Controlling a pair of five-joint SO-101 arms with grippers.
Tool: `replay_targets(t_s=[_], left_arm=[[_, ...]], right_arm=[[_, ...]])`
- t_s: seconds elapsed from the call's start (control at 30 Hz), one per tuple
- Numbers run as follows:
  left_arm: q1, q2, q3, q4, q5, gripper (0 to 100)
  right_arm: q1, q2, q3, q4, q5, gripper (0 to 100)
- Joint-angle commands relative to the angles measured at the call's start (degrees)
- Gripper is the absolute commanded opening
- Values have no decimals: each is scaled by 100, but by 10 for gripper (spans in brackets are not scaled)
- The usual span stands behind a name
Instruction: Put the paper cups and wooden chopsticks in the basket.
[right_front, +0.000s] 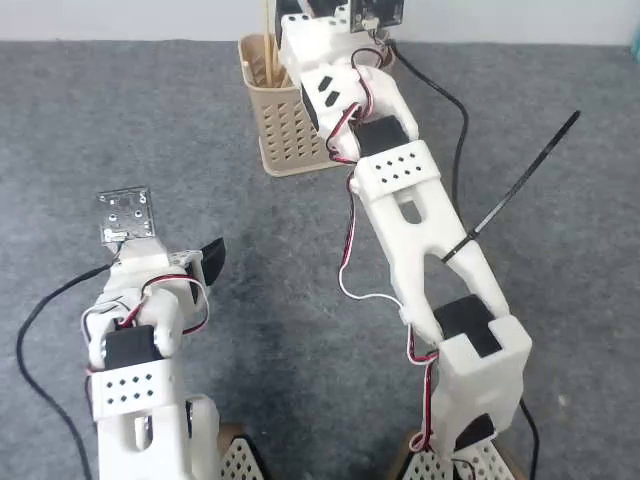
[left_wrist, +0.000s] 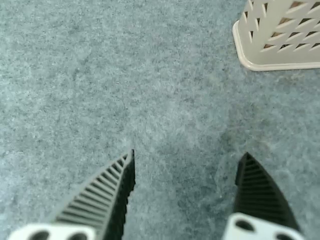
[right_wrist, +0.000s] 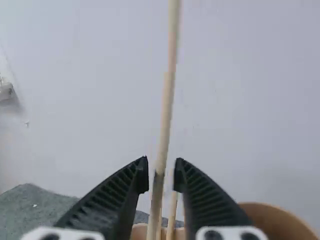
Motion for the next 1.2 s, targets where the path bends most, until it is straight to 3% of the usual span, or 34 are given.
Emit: replay_targets(t_s=[0.0,0.17,0.3,0.43,0.57,0.73,0.87,1.0,1.17], left_arm=[[-9,-88,-48,-167,-44,312],[-9,-88,-48,-167,-44,312],[-9,-88,-48,-176,-44,312],[-9,-114,-48,-176,-26,312],[-9,-149,-48,-281,-26,269],[0,-149,-31,-413,-26,164],[0,-149,-13,-404,-35,171],[9,-492,163,-387,-53,171],[290,-1987,620,114,-53,171]], right_arm=[[66,-136,-325,75,44,276],[136,-655,-299,585,44,163],[180,-1490,-290,1982,-211,8],[330,-2422,-281,3785,-782,9],[541,-3169,-281,5464,-730,8],[1086,-3714,-273,6747,-738,8],[1420,-4136,0,7749,-747,8],[1771,-5007,1240,7978,-756,8],[1938,-7064,3815,7046,-695,8]])
